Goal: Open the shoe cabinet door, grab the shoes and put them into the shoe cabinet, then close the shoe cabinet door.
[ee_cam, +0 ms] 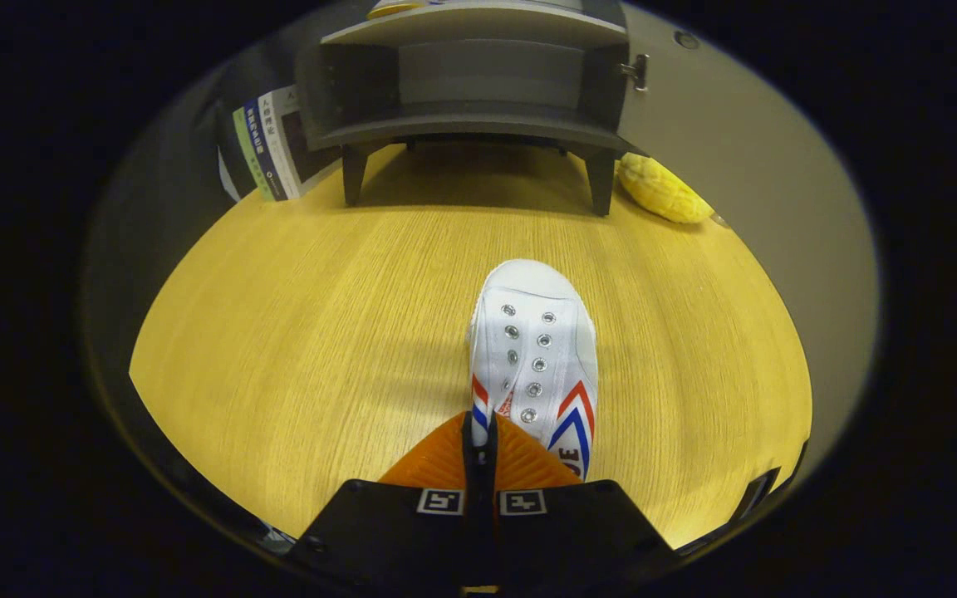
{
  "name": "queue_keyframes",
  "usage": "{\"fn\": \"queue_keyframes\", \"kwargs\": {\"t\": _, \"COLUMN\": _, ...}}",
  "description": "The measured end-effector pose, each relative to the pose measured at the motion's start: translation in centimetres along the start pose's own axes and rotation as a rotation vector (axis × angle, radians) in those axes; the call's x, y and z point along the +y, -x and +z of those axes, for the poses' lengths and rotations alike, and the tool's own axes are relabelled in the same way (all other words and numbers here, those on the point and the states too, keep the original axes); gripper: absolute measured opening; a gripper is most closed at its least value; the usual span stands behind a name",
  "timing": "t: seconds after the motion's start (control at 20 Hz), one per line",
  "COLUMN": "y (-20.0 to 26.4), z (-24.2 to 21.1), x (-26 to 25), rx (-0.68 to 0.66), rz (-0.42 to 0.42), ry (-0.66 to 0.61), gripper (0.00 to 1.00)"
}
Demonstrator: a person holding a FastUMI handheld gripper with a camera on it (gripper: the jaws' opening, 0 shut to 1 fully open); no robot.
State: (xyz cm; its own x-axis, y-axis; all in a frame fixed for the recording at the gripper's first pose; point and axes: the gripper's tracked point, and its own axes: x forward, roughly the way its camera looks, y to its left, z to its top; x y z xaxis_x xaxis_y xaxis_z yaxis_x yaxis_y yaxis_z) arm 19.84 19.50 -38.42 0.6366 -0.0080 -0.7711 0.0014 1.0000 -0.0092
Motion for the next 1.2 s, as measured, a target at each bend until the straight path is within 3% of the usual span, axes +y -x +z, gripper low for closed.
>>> {"fn": "queue_keyframes", "kwargs": {"t": 0.3, "y": 2.3, "z": 1.8, "x": 0.4, "rx": -0.063, "rz": 0.014, "ry": -0.005, "gripper": 0.02}}
{"fn": "queue_keyframes", "kwargs": {"t": 0.6, "y": 7.0, "z": 5.2, "x": 1.2, "rx": -0.132, "rz": 0.013, "ry": 0.068, "gripper": 0.02}}
{"fn": "queue_keyframes", "kwargs": {"t": 1.2, "y": 21.1, "z": 22.3, "x": 4.3, "rx": -0.437, "rz": 0.011, "ry": 0.201, "gripper": 0.01}}
